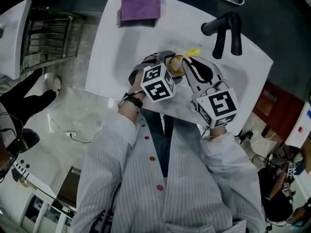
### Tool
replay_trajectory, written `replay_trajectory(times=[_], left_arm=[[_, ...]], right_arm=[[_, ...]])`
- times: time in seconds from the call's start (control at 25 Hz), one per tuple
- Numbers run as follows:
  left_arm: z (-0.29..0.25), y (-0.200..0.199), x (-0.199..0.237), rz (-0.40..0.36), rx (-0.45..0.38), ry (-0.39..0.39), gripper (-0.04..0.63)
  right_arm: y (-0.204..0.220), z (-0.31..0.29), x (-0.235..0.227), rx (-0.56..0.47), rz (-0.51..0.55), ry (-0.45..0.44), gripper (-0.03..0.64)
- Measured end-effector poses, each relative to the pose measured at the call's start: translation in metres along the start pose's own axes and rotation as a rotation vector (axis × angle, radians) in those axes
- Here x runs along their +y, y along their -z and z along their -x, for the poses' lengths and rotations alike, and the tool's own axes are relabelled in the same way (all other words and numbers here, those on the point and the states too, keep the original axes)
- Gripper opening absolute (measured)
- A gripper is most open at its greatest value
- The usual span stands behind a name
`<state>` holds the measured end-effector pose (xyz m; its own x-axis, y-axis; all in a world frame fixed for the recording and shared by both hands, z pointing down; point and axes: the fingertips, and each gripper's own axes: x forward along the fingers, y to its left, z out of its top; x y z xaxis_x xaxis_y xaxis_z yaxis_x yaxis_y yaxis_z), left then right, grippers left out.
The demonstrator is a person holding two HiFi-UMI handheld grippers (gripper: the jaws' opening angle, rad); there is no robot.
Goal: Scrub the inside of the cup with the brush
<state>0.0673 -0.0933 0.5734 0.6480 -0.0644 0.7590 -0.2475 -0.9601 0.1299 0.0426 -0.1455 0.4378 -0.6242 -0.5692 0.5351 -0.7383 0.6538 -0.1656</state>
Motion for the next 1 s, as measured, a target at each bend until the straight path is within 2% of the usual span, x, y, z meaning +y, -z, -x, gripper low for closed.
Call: replay_trajectory(times=[0.4, 0.64, 0.76, 1.0], left_arm=[[0.002, 0.003, 0.004, -0.030, 0.022, -0.042, 0.385], [0.012, 0.023, 0.002, -0.028, 0.084, -0.039, 0.385], [0.028, 0.014, 0.003, 0.004, 0.049, -0.042, 0.385], [0.073, -0.029, -0.003, 0.121, -0.110, -0.030, 0.383]], right_arm=[[-0.006, 0.023, -0.004, -0.020, -0.085, 0.055, 0.058], [-0.029, 0.050, -0.008, -0.086, -0.121, 0.081, 0.058], [-0.045, 0.067, -0.007, -0.132, -0.137, 0.095, 0.058], [-0.075, 0.103, 0.004, -0.216, -0.134, 0.117, 0.058]])
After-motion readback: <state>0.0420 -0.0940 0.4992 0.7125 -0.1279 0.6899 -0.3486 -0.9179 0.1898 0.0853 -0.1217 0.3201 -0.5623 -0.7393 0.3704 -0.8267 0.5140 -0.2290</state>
